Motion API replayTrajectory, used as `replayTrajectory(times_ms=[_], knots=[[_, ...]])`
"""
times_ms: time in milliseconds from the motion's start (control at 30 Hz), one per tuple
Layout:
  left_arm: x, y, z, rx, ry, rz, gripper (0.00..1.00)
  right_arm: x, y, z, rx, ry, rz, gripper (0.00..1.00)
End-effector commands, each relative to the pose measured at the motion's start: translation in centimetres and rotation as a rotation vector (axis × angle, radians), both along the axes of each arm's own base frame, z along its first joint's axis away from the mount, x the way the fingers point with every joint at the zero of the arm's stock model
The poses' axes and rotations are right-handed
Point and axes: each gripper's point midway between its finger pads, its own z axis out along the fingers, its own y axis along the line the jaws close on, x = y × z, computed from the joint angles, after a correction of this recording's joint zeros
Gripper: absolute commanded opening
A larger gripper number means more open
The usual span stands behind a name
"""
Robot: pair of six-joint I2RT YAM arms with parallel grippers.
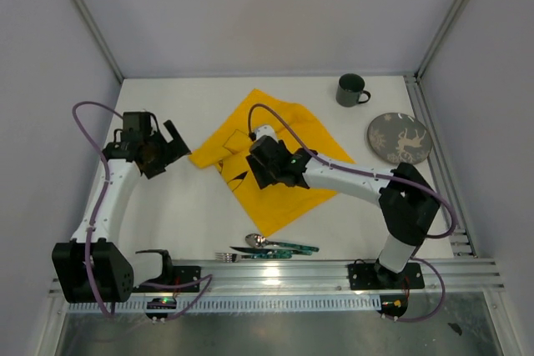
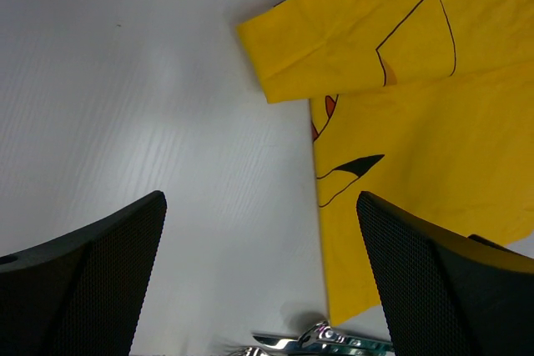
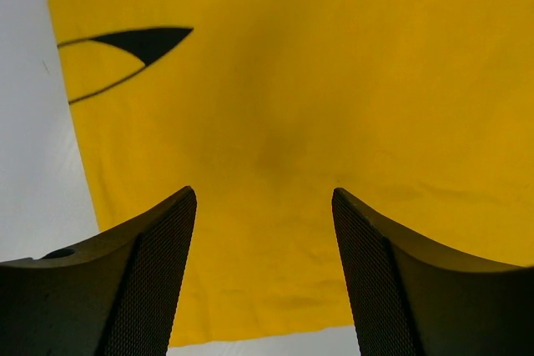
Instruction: Set the dinner table for one person
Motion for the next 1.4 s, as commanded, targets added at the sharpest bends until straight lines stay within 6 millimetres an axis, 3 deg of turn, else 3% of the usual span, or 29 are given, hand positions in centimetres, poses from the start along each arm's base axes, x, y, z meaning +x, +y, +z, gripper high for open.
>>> replayTrajectory(times_ms=[0, 133, 300, 467, 767, 1000, 1367], knots=[[2.1, -0.1, 2.6, -0.01, -0.086, 0.003, 0.99, -2.4, 1.1, -2.6, 0.087, 0.136, -0.004, 0.71], [2.5, -0.1, 2.9, -0.009, -0.09, 0.005, 0.99, -2.6, 1.9, -4.9, 0.095, 0.202, -0.001, 0.71], [2.5, 0.2, 3.1, 0.007, -0.083, 0.013, 0.99, -3.4, 3.3, -6.2, 0.123, 0.274, 0.036, 0.71], [2.6, 0.6, 3.9, 0.032, -0.099, 0.018, 0.99, -4.3, 3.3, -7.6, 0.104, 0.33, 0.061, 0.71], [2.6, 1.1, 4.6, 0.059, -0.103, 0.027, 0.99, -7.4, 4.1, -9.5, 0.101, 0.516, 0.131, 0.71], [2.6, 1.3, 5.3, 0.073, -0.11, 0.029, 0.99, -9.6, 5.8, -9.0, 0.129, 0.671, 0.226, 0.71], [2.0, 2.4, 6.0, 0.129, -0.118, 0.056, 0.99, -8.7, 10.5, -5.4, 0.227, 0.69, 0.303, 0.71]])
